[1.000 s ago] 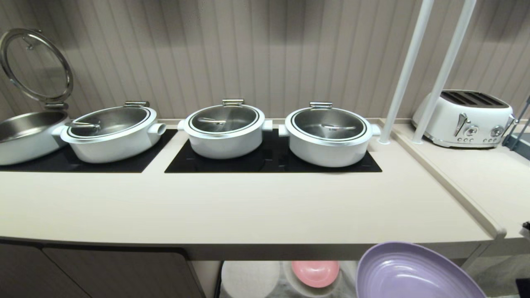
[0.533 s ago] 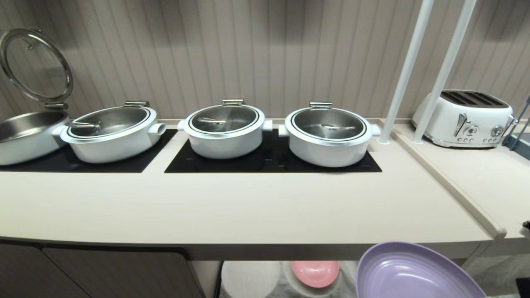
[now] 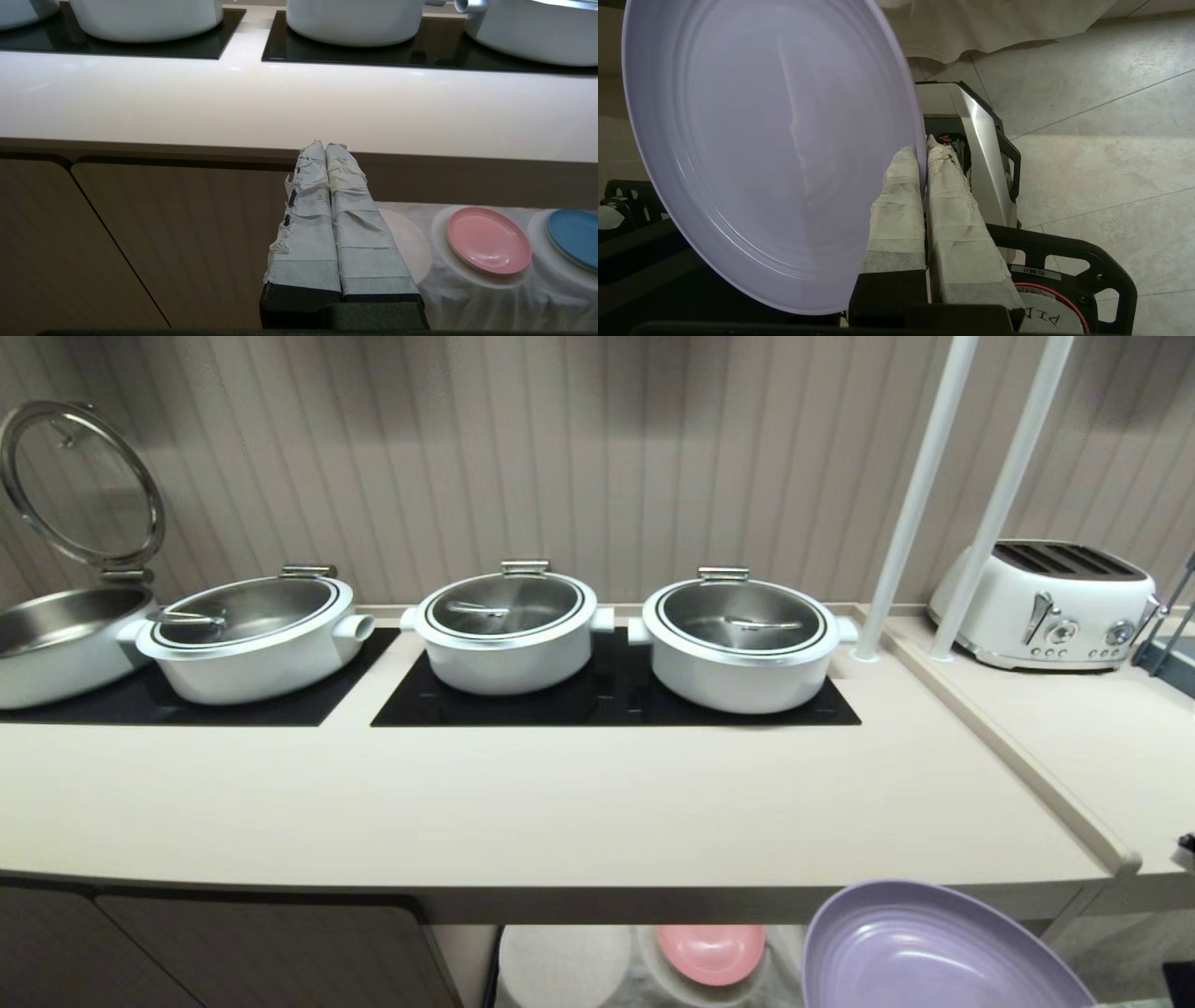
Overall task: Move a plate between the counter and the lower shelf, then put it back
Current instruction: Put the plate in the cupboard
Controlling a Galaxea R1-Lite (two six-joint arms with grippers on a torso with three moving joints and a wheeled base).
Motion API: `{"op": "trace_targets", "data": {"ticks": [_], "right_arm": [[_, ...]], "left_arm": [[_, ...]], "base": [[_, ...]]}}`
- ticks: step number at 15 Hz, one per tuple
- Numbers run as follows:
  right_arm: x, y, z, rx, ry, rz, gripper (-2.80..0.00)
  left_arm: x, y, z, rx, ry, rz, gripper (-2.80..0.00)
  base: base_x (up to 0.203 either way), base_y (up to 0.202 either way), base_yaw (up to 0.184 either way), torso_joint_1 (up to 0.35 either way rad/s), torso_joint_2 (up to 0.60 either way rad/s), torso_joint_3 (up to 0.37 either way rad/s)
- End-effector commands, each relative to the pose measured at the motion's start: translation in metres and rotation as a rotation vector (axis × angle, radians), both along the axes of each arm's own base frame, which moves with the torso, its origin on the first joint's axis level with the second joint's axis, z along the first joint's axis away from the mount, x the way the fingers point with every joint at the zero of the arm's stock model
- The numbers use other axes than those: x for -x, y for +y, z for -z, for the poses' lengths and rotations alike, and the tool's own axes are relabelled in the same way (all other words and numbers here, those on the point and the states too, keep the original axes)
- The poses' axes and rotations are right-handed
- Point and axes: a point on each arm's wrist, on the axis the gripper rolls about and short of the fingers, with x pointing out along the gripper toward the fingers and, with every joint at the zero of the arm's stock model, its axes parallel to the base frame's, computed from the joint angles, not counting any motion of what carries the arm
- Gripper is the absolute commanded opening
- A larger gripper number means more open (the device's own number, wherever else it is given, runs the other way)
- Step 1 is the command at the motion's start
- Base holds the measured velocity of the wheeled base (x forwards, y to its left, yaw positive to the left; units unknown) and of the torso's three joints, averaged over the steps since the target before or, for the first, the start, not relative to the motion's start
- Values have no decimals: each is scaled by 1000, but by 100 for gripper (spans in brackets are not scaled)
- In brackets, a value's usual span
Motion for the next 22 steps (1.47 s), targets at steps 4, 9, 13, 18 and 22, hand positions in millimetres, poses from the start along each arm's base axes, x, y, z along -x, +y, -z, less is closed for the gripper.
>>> {"op": "trace_targets", "data": {"ticks": [4,9,13,18,22], "right_arm": [[1,0,1,-10,8,-3,-280],[1,0,1,-10,8,-3,-280],[1,0,1,-9,7,-3,-280],[2,0,1,-10,8,-3,-280],[2,0,2,-10,10,-3,-280]], "left_arm": [[0,0,0,1,1,0,-280],[0,0,0,1,1,0,-280],[0,0,0,1,1,0,-280],[0,0,0,1,1,0,-280],[0,0,0,1,1,-1,-280]], "base": [[0,53,-4,1,2,1],[0,197,-3,2,3,4],[0,196,0,2,-1,3],[0,194,0,2,1,2],[0,196,-4,3,4,1]]}}
